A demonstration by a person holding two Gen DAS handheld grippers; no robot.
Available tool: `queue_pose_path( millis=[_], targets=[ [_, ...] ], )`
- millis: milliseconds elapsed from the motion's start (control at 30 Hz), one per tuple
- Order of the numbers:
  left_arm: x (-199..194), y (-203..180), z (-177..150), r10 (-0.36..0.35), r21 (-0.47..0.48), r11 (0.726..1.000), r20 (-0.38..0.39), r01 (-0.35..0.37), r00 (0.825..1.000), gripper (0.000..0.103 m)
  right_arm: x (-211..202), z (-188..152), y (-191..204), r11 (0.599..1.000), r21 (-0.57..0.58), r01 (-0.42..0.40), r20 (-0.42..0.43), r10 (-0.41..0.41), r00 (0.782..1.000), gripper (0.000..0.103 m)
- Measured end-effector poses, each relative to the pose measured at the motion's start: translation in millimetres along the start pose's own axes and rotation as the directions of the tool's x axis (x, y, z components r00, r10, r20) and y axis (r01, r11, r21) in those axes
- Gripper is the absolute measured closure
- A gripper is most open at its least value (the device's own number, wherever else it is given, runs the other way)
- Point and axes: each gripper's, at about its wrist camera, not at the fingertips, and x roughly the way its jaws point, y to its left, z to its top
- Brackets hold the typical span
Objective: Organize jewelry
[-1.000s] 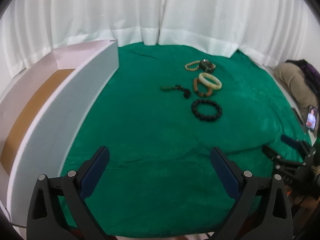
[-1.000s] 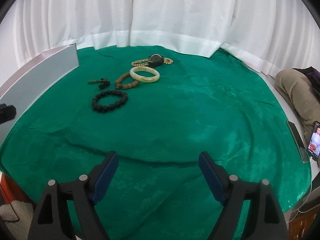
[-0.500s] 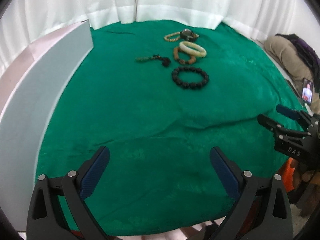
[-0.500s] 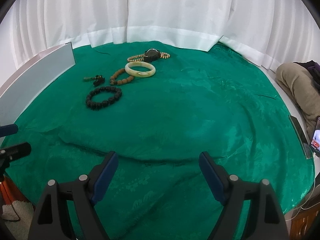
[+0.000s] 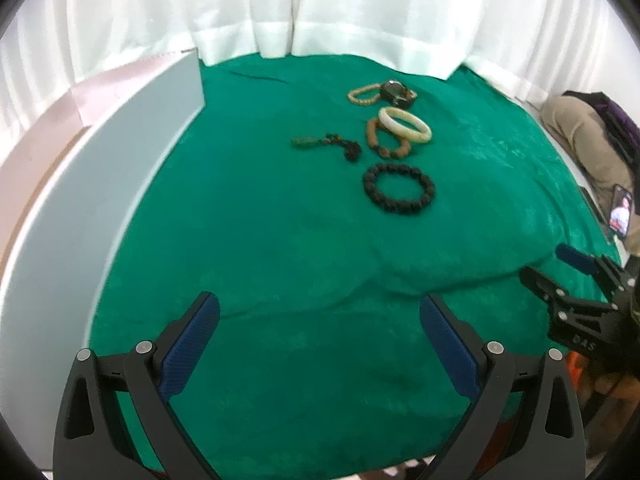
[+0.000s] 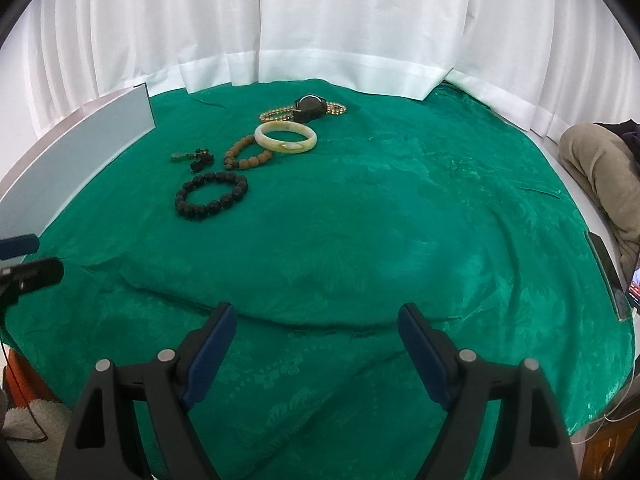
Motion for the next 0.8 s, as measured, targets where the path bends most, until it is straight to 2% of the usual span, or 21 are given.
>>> queue_pose_path(
  millis=[800],
  targets=[
    [24.0, -1.7, 25.2, 0.034, -0.01, 0.999, 0.001, -0.034, 0.999, 0.003, 4.8, 4.6, -7.5, 1.0, 0.025, -0.02, -0.023, 0.02, 1.0, 0.019]
  ],
)
